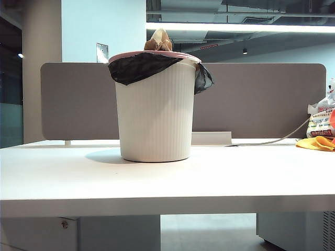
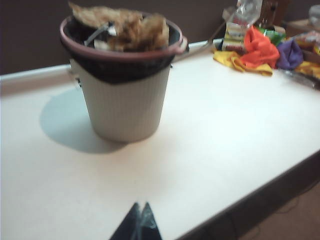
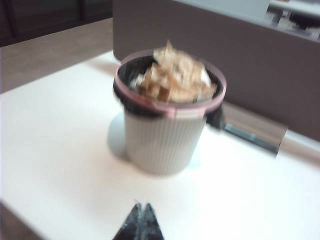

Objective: Pick up all the trash on the table and put it in the trash can.

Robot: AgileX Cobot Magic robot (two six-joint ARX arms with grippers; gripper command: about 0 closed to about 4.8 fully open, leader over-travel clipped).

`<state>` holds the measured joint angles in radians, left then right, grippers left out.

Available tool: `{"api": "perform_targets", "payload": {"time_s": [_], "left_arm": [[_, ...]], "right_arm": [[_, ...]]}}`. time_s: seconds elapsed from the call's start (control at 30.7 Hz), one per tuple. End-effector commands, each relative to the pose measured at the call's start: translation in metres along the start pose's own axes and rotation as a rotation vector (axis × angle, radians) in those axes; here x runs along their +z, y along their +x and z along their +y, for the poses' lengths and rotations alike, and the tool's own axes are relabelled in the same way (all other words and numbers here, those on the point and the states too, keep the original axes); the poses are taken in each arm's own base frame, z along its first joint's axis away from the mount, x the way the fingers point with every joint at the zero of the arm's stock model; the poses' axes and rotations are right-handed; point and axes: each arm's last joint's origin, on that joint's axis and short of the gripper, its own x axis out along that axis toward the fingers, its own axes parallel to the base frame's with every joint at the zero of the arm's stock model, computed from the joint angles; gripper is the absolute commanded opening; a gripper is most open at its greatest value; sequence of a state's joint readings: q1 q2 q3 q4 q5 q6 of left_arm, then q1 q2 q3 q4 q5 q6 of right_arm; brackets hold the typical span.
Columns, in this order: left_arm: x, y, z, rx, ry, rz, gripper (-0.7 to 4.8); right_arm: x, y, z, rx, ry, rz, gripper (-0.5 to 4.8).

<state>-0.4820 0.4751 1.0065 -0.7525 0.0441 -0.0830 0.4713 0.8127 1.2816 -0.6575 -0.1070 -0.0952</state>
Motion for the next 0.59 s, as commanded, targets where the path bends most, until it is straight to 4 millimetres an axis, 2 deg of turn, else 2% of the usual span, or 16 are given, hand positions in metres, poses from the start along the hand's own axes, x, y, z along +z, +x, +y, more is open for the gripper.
{"api": "perform_targets", "payload": {"time_s": [0.03, 0.2, 0.36, 0.42, 0.59], "left_arm": [[-0.019, 0.002, 0.000, -0.071, -0.011, -0.057, -0.06], [-0.049, 0.014, 0.002, -0.109, -0.012, -0.151, -0.06], [-0.084, 0.041, 0.006, -0.118, -0.079, -0.167, -0.06], [-0.106, 0.058, 0.009, -0.117, -0.115, -0.139, -0.06], [-0.146, 0.080, 0.013, -0.094, -0.132, -0.109, -0.06]], "right_arm": [[-0.034, -0.011, 0.004, -0.006, 0.120, -0.072, -0.06], [-0.089, -0.005, 0.009, -0.003, 0.140, -0.102, -0.06], [-0.142, 0.013, 0.012, 0.003, 0.145, -0.066, -0.06], [-0.169, 0.027, 0.013, 0.003, 0.147, -0.055, -0.06], [-0.213, 0.046, 0.016, 0.003, 0.150, -0.044, -0.06]]}}
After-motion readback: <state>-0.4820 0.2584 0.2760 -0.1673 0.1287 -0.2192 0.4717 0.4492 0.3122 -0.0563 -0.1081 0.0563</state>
